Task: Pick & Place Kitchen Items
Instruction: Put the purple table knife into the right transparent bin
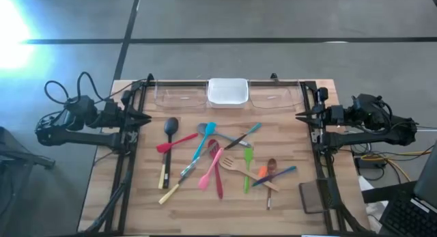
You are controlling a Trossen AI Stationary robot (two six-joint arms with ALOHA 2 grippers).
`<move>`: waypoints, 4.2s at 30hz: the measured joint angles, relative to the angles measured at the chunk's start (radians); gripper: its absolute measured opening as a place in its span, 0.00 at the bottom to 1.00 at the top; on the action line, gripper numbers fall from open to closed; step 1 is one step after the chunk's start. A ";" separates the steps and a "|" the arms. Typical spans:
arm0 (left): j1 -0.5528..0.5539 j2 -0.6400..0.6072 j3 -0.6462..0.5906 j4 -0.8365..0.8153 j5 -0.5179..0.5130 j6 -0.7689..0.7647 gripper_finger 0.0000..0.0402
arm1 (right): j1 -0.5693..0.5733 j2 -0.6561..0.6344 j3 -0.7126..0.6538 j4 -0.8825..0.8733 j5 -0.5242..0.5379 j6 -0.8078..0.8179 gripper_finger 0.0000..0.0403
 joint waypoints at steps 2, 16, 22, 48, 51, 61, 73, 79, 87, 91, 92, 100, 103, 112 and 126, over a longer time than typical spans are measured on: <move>0.000 0.000 0.000 0.000 0.000 0.000 0.14 | 0.000 0.000 0.000 0.000 0.000 0.000 0.08; 0.000 0.000 0.000 0.004 0.000 0.000 0.14 | 0.000 0.000 0.000 -0.001 0.000 0.000 0.08; 0.000 0.000 0.000 0.003 0.000 0.000 0.14 | 0.000 0.000 0.000 -0.001 -0.001 0.000 0.08; 0.000 0.000 0.000 0.001 0.000 0.000 0.14 | 0.000 0.000 0.000 -0.001 -0.001 0.000 0.08; 0.000 0.000 0.000 0.001 0.000 0.000 0.14 | 0.000 0.004 0.000 0.017 -0.001 -0.007 0.08; 0.000 0.000 0.000 0.004 0.000 0.000 0.14 | 0.000 0.029 0.000 0.072 -0.004 0.149 0.08; 0.000 0.000 0.000 0.001 0.000 0.000 0.14 | 0.000 0.216 0.008 0.193 -0.005 0.418 0.08; 0.000 0.000 0.000 0.000 0.000 0.000 0.14 | 0.003 0.310 0.076 -0.091 -0.007 0.402 0.08; 0.000 0.000 0.000 0.000 0.000 0.000 0.14 | 0.061 0.423 0.207 -0.467 -0.003 0.639 0.08; 0.000 0.000 0.000 0.001 0.000 0.000 0.14 | 0.136 0.477 0.242 -0.491 -0.003 0.749 0.08; 0.000 0.000 0.000 0.001 0.000 0.000 0.14 | 0.155 0.495 0.251 -0.499 -0.003 0.769 0.08; 0.000 0.000 0.000 0.002 0.000 0.000 0.14 | 0.286 0.670 0.308 -0.655 0.056 0.959 0.08; 0.000 0.000 0.000 0.002 0.000 0.000 0.14 | 0.317 0.742 0.342 -0.741 0.050 0.957 0.07; 0.000 0.000 0.000 0.002 0.000 0.000 0.14 | 0.394 0.895 0.365 -0.782 0.054 1.013 0.07; 0.000 0.000 0.000 0.002 0.000 0.000 0.14 | 0.470 1.008 0.359 -0.784 0.061 1.226 0.33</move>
